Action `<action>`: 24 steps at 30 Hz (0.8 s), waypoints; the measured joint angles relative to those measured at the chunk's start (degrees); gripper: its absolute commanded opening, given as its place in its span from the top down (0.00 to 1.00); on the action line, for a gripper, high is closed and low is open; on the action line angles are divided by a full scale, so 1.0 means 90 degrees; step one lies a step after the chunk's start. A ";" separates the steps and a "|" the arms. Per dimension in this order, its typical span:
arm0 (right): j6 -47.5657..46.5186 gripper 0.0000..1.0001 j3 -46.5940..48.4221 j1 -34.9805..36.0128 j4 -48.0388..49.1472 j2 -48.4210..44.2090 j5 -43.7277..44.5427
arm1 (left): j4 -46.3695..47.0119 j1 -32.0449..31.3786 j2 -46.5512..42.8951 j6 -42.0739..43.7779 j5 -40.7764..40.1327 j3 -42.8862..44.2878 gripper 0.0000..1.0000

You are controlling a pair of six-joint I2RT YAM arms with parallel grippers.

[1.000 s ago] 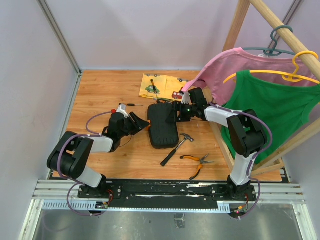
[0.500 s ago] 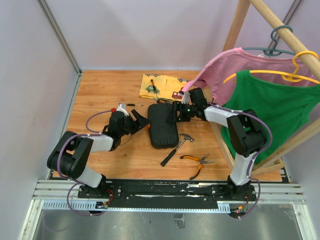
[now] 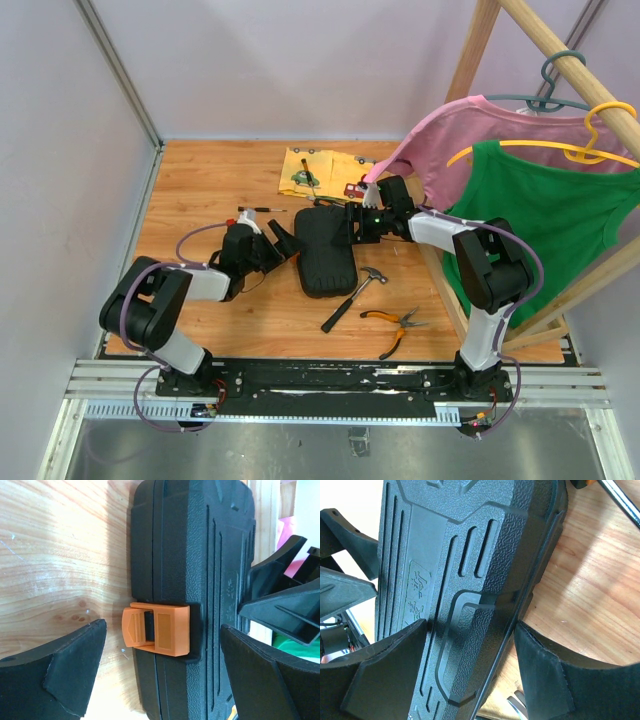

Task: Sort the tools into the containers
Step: Open the storage box at the center of the board.

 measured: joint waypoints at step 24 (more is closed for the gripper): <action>-0.0002 0.30 0.0000 0.0000 0.0012 0.0012 -0.0017 | 0.0503 -0.0032 0.0359 -0.0355 0.0313 0.0056 0.14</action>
